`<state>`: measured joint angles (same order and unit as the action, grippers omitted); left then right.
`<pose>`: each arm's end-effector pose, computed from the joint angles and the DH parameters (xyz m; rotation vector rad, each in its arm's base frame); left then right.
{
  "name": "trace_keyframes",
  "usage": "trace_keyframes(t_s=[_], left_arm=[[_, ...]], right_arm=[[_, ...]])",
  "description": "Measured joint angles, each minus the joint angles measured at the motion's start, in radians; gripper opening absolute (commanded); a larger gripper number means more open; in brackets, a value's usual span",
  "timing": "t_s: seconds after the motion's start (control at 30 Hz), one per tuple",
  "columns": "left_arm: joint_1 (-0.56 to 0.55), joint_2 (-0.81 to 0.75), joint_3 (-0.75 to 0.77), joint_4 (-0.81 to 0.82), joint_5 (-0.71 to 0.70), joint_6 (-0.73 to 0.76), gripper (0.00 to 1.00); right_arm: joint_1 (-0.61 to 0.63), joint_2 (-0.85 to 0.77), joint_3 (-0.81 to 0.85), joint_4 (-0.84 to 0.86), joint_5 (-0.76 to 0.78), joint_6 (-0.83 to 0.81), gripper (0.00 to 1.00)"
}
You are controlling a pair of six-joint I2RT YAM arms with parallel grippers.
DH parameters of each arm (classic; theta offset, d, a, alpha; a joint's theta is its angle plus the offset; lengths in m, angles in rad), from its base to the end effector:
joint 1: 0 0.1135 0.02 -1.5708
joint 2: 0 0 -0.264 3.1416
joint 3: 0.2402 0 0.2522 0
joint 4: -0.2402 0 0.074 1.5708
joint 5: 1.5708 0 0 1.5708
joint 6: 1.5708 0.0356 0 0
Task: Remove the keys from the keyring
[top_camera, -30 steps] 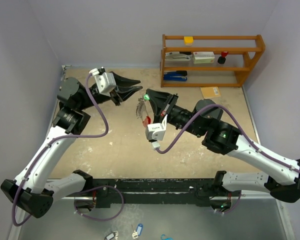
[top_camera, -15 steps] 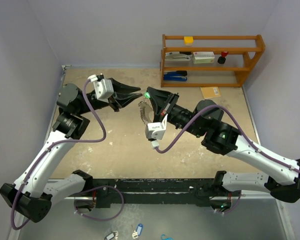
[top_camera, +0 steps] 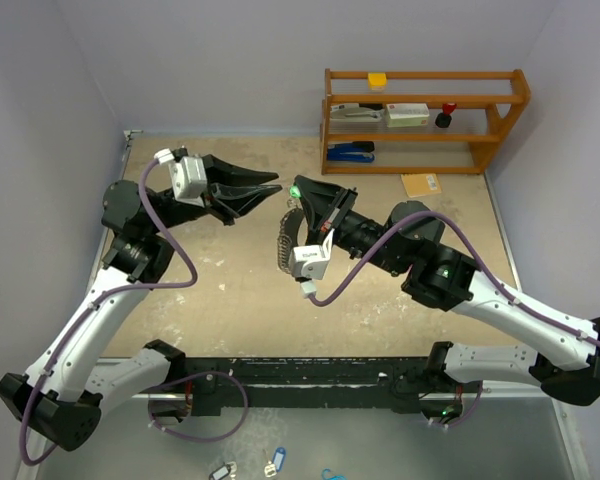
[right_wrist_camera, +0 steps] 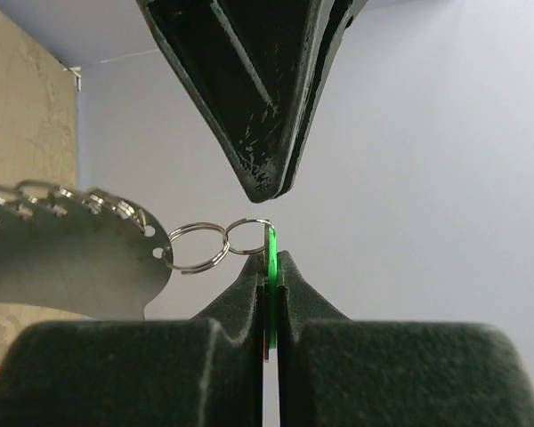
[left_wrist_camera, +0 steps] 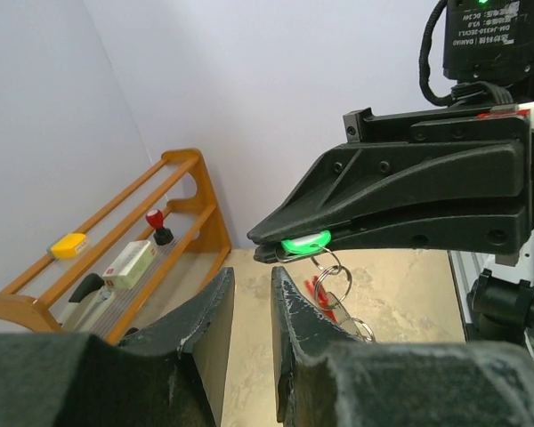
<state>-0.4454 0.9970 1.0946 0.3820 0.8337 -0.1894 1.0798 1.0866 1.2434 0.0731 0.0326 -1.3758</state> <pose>0.1705 -0.1106 0.4640 0.9077 0.9585 -0.9970 0.1125 0.2079 0.4696 -1.2581 0.4787 -0.2720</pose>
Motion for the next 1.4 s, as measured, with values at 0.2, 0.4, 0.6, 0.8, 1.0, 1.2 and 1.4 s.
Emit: trace_keyframes(t_s=[0.2,0.4,0.6,0.8,1.0,1.2,1.4], left_arm=[[0.0,-0.02,-0.002,-0.003,-0.001,-0.02,0.2],[0.0,-0.027,-0.032,0.033,-0.004,-0.082,0.21],[0.0,-0.002,-0.063,0.098,-0.009,-0.163,0.24],[0.0,0.002,-0.084,0.122,-0.028,-0.186,0.26],[0.0,-0.009,-0.087,0.091,-0.096,-0.156,0.27],[0.0,-0.067,-0.093,-0.016,-0.231,-0.074,0.27],[0.0,-0.087,-0.093,-0.063,-0.296,-0.037,0.27]], right_arm=[[0.0,0.0,0.0,0.002,0.002,0.001,0.0],[0.0,0.004,0.0,0.024,0.004,0.005,0.0],[0.0,0.04,0.0,0.059,0.024,0.008,0.0],[-0.001,0.072,0.0,0.087,0.04,0.009,0.0],[0.0,0.073,0.0,0.096,0.055,0.011,0.0],[0.0,0.075,0.001,0.098,0.072,0.011,0.0],[0.0,0.13,0.047,0.094,0.087,0.023,0.0]])
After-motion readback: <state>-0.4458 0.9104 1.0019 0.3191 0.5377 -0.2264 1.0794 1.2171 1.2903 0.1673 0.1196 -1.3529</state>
